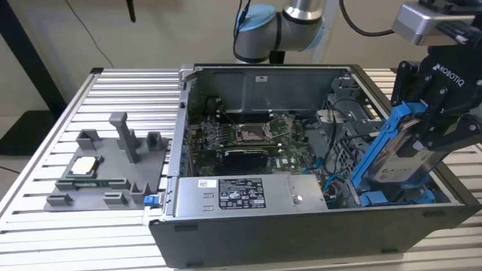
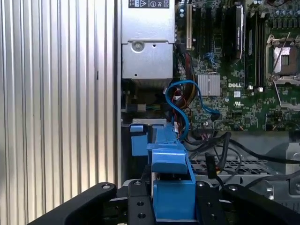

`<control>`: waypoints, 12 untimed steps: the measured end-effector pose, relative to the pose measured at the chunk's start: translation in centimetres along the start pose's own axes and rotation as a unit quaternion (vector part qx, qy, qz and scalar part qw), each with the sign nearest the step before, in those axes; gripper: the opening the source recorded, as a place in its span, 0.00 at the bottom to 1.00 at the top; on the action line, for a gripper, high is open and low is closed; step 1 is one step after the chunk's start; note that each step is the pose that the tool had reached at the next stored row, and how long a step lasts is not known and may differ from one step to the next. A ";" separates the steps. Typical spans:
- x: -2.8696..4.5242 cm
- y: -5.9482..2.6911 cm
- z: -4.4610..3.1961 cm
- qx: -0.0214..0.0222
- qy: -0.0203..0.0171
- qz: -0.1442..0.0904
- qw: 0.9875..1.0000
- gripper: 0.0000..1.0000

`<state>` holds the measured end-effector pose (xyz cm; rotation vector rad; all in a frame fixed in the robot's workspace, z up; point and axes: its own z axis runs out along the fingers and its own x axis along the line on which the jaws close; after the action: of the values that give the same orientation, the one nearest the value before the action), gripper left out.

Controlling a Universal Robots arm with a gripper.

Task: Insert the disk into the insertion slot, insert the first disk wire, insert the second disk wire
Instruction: 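Insert the disk into the insertion slot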

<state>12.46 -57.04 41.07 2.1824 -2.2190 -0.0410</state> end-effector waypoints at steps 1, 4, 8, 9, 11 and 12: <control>0.01 -0.02 0.14 0.000 0.000 0.000 1.000 0.33; 0.01 -0.06 0.63 0.000 0.000 0.000 1.000 0.33; 0.01 -0.13 1.36 0.000 -0.001 0.000 1.000 0.33; 0.01 -0.14 1.54 0.000 -0.001 0.000 1.000 0.33; 0.01 -0.17 1.91 0.000 -0.001 0.000 1.000 0.33; 0.01 -0.19 2.08 0.000 -0.001 0.000 1.000 0.33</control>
<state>12.56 -57.06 38.99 2.1834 -2.2199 -0.0435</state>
